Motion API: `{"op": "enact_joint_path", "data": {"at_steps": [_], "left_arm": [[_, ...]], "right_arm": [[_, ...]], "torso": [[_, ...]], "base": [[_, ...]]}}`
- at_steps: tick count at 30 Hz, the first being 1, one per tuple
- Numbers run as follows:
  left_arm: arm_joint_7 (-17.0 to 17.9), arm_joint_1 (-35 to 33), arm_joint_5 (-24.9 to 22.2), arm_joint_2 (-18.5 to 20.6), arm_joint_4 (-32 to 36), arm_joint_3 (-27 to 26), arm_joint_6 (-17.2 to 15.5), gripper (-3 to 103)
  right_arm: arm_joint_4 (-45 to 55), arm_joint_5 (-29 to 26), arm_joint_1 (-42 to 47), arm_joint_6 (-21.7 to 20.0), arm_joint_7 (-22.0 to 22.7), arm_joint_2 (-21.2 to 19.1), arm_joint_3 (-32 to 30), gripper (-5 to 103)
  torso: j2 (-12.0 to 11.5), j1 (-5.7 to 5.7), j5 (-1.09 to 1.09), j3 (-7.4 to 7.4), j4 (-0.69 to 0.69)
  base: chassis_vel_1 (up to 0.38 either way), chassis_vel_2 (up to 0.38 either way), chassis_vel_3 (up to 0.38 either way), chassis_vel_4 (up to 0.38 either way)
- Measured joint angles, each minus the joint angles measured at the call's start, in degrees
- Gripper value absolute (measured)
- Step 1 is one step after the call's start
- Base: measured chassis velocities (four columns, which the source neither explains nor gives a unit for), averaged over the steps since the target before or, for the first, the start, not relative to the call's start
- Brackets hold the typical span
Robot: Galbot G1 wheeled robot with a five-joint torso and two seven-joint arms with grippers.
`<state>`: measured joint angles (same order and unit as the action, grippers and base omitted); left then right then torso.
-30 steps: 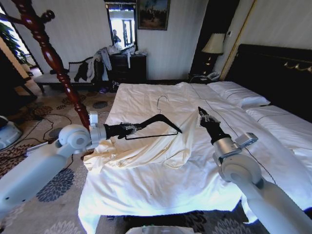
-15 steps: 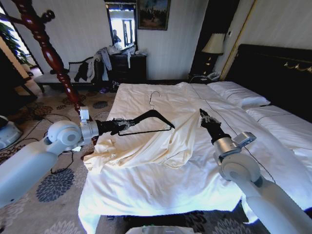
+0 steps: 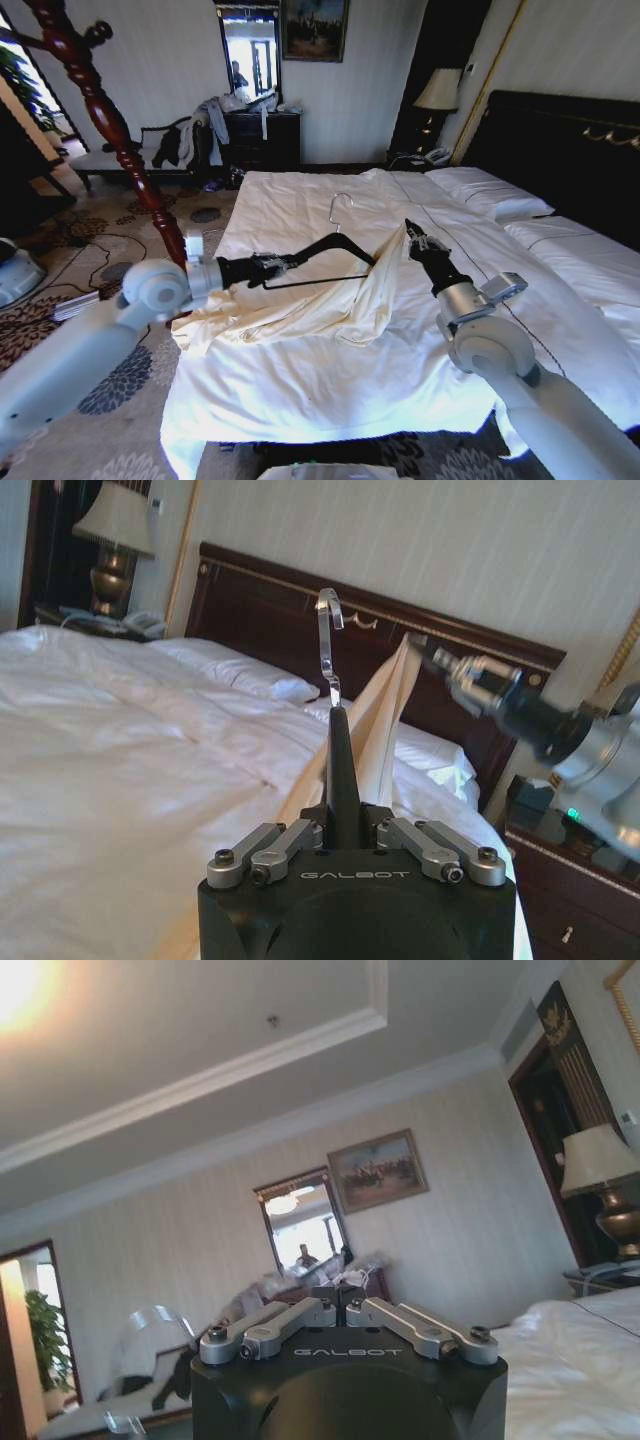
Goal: Pick up the clothes from the bed and hang them on the clothes hanger.
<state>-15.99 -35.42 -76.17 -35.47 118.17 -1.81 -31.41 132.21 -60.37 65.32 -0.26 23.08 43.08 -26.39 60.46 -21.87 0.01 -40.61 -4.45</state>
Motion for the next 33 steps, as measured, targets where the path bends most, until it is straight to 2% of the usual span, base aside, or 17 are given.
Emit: {"op": "enact_joint_path", "data": {"at_steps": [2, 4, 6, 8, 10, 11, 13, 16, 18, 23, 28, 33], "left_arm": [[0.1, -0.3, 0.6, -0.6, -0.4, 0.2, 0.1, 17], [1.0, -0.6, 3.2, -3.7, -2.3, 1.6, 1.2, 17], [1.4, -0.4, 4.1, -5.0, -3.0, 1.9, 1.7, 17], [2.9, 0.2, 5.8, -10.7, -5.6, 2.2, 2.5, 17], [3.2, 0.3, 6.1, -12.3, -6.2, 2.2, 2.7, 17], [3.7, 0.4, 6.9, -14.9, -7.3, 2.1, 2.9, 17], [3.8, -0.3, 10.9, -21.1, -9.9, 1.7, 3.9, 17], [3.8, -1.3, 13.9, -24.6, -11.3, 1.4, 4.7, 17], [3.8, -3.0, 19.1, -29.3, -12.8, 0.7, 6.4, 17], [3.2, -4.6, 22.7, -32.5, -12.9, 0.0, 7.6, 17], [3.1, -4.6, 21.5, -32.0, -10.8, 0.2, 7.6, 17], [2.6, -5.0, 20.7, -31.1, -9.5, 0.2, 7.9, 17]], "right_arm": [[-0.1, -0.1, -0.1, 0.4, -0.3, 0.0, 0.0, 0], [-0.1, -0.5, -0.2, 2.5, -2.5, -0.4, 0.2, 0], [-0.1, -0.6, -0.1, 3.3, -3.3, -0.7, 0.3, 0], [-0.2, -0.9, 0.7, 6.2, -6.5, -1.9, 0.5, 0], [-0.3, -1.0, 0.9, 6.7, -7.1, -2.1, 0.5, 0], [-0.3, -1.1, 1.2, 7.8, -8.1, -2.7, 0.6, 0], [-0.3, -1.2, 2.1, 10.0, -10.8, -4.2, 0.5, 0], [-0.3, -1.1, 2.6, 11.1, -12.7, -5.2, 0.5, 0], [0.1, -0.4, 3.7, 12.5, -15.0, -6.5, 0.5, 0], [1.4, 2.0, 6.1, 13.5, -18.2, -7.0, 0.9, 0], [1.0, 6.5, 7.2, 13.9, -21.1, -5.9, 3.3, 0], [0.3, 8.6, 8.1, 14.0, -22.0, -4.8, 5.8, 0]], "torso": [[0.0, 0.00, 0.00, 0.00, 0.00], [0.0, 0.00, 0.00, 0.00, 0.00], [0.0, 0.00, 0.00, 0.00, 0.01], [0.0, 0.00, 0.01, 0.00, -0.02], [0.0, 0.00, 0.01, 0.00, -0.02], [0.0, 0.00, 0.01, 0.00, -0.02], [0.0, 0.00, 0.01, 0.00, -0.04], [0.0, 0.00, 0.01, 0.00, -0.03], [0.0, 0.00, 0.00, 0.00, -0.02], [0.0, 0.00, 0.00, 0.00, -0.02], [0.0, 0.00, -0.01, 0.00, -0.01], [0.0, 0.00, 0.00, 0.00, -0.01]], "base": [[0.000, 0.000, 0.000, 0.000], [0.000, 0.000, 0.000, 0.000], [0.000, 0.000, 0.000, 0.000], [0.000, 0.000, 0.000, 0.000], [0.000, 0.000, 0.000, 0.000], [0.000, 0.000, 0.000, 0.000], [0.000, 0.000, 0.000, 0.000], [0.000, 0.000, 0.000, 0.000], [0.000, 0.000, 0.000, 0.000], [0.000, 0.000, 0.000, 0.000], [0.000, 0.000, 0.000, 0.000], [0.000, 0.000, 0.000, 0.000]]}}
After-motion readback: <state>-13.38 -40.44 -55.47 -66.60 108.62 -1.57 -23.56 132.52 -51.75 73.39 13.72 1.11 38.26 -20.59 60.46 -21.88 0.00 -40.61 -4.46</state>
